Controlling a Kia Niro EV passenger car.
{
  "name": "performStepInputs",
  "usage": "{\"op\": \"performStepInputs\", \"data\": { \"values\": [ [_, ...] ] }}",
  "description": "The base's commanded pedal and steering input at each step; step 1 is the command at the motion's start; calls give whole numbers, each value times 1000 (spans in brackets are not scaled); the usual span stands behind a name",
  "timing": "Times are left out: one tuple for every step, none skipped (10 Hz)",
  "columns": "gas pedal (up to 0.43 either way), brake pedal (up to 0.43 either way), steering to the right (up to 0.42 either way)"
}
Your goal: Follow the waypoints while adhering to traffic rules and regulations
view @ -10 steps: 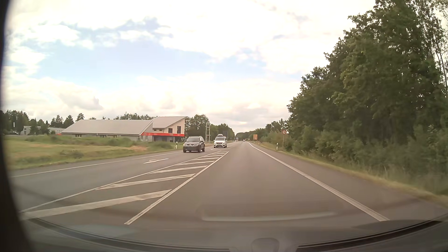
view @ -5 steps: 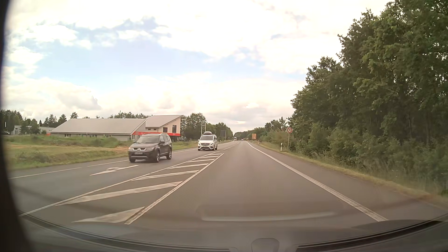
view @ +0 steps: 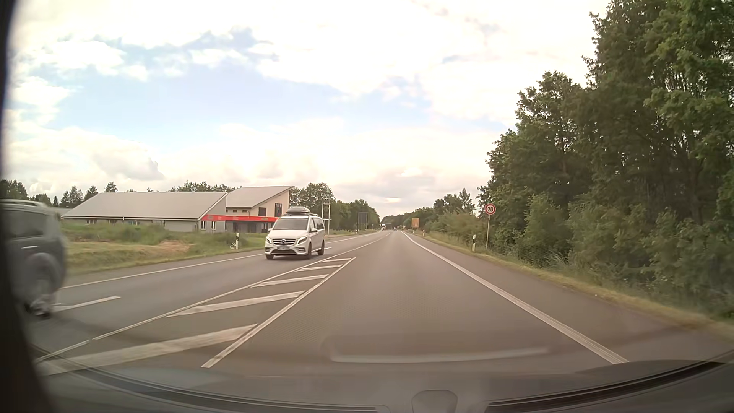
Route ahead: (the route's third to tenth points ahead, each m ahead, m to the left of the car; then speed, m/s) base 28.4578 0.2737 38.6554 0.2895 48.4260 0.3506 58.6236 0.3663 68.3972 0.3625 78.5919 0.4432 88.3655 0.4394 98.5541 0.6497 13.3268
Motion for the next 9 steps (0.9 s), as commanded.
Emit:
{"op": "performStepInputs", "data": {
  "values": [
    [378,6,2],
    [378,6,2],
    [378,6,1],
    [378,6,2],
    [378,6,1],
    [378,6,1],
    [378,6,1],
    [378,6,2],
    [378,6,3]
  ]
}}
